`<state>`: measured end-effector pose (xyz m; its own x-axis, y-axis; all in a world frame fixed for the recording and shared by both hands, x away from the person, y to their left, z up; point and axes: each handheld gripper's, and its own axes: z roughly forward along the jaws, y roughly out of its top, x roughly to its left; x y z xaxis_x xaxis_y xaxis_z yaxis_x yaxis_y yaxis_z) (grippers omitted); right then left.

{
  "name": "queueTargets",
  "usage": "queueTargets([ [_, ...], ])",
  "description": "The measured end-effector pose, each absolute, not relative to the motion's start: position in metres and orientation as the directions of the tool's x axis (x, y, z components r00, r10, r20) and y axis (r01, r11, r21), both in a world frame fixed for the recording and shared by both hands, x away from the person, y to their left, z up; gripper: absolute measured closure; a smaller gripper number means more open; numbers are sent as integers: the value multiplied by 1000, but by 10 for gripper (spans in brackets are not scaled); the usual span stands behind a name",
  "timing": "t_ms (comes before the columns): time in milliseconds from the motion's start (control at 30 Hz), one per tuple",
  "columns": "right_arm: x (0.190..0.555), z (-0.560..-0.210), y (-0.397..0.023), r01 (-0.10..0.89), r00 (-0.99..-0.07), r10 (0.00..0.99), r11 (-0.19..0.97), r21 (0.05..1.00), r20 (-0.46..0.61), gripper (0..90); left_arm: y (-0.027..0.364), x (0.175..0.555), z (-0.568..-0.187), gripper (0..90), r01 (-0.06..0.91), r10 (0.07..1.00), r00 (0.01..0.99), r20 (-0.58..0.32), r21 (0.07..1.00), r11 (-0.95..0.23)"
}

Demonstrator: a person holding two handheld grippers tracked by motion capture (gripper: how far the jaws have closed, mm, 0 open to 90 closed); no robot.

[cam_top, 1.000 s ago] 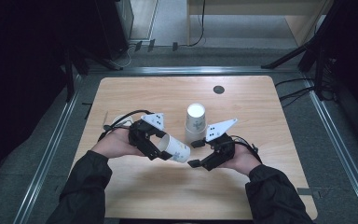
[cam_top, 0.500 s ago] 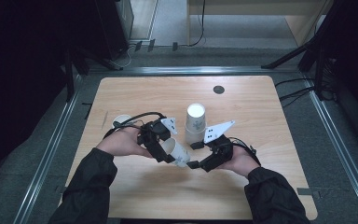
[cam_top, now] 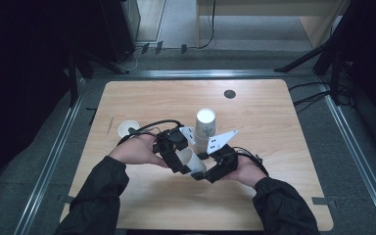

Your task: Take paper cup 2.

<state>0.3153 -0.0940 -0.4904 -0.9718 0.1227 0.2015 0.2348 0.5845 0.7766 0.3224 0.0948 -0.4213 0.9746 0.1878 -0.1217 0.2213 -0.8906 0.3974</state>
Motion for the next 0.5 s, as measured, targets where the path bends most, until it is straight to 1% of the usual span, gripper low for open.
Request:
queueTargets([
  [300,313,-489,-92,221,-975,110,587,779,193,342,96,321,-421,251,207,174,978,-117,414,-887],
  [500,313,-487,-94,216,-976,108,580,785,189,340,100,322,-420,216,217,177,976,-130,450,-866],
])
